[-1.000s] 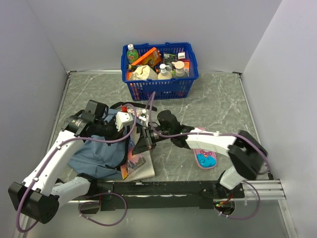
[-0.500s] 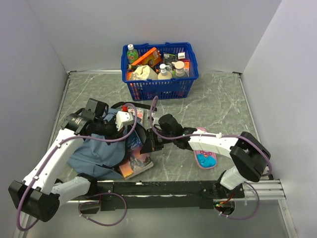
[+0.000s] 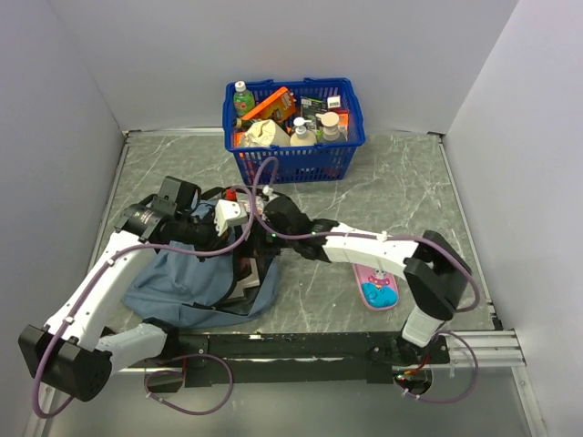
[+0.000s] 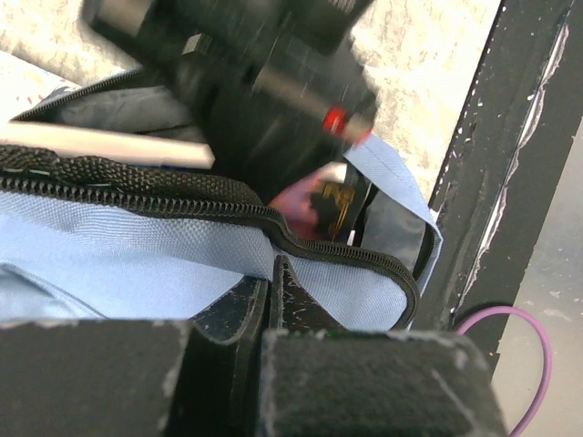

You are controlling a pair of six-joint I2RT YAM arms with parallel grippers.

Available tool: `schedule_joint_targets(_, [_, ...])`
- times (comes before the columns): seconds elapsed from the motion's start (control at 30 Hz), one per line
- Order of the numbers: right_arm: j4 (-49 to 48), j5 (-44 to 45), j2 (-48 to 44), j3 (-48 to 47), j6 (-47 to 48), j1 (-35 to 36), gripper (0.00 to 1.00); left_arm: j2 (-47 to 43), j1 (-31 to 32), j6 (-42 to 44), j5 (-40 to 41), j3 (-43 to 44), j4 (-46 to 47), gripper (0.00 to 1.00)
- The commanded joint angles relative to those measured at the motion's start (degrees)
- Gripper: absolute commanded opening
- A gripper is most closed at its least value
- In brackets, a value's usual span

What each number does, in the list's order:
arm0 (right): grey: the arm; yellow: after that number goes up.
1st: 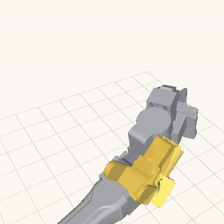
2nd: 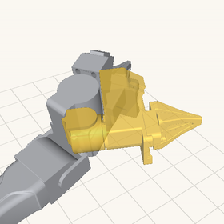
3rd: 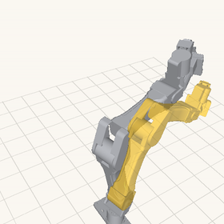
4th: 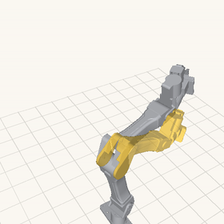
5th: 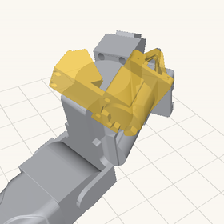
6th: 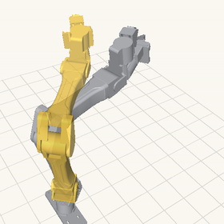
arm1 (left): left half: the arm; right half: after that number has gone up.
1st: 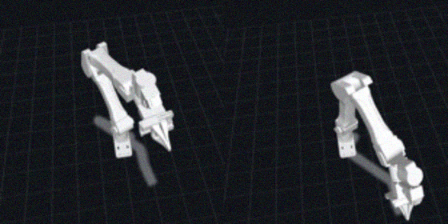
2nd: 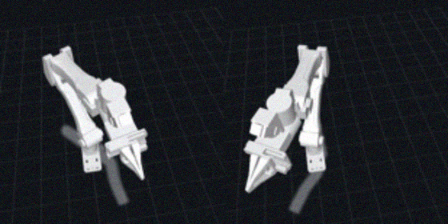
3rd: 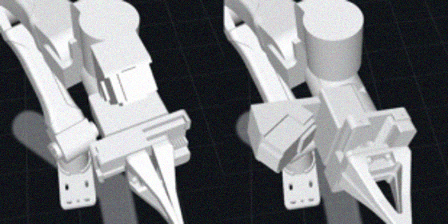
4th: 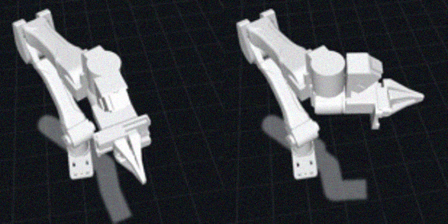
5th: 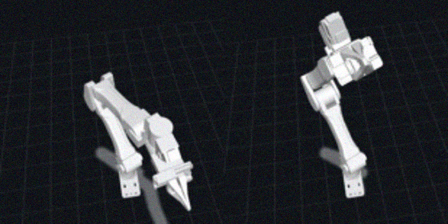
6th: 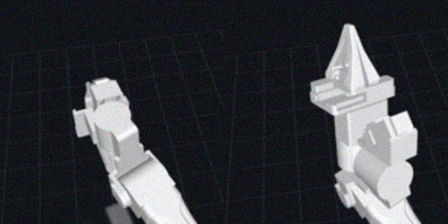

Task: Pack the student bag
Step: Place the book in the student bag.

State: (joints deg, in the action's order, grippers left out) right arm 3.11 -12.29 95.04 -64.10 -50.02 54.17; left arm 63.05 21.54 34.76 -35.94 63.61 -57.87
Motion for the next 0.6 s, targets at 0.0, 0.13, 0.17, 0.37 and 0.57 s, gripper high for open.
schedule_joint_targets(0.0, [-4.08, 3.25, 2.95, -7.88, -1.75, 2.69, 0.0, 0.06, 0.34, 0.74, -5.98, 2.3, 0.12, 0.01])
schedule_joint_targets(0.13, [-1.81, -3.34, 5.06, -8.94, -1.84, 4.36, 0.09, 0.06, 0.34, 1.27, -5.8, 1.87, 0.12, 0.01])
schedule_joint_targets(0.17, [1.25, -3.35, 4.37, -8.68, -0.7, 4.8, 0.19, 0.06, 0.34, 1.36, -5.54, 1.69, 0.12, 0.01])
schedule_joint_targets(0.37, [4.44, -3.09, -4.14, -1.48, 2.64, 2.96, 0.56, -0.12, 0.34, 2.67, -4.22, 0.72, -0.14, 0.01])
schedule_joint_targets(0.57, [6.29, 1.48, -11.37, 1.42, 7.13, -0.55, 0.49, -0.73, 0.34, 2.86, -3.26, -0.51, -0.23, 0.01])
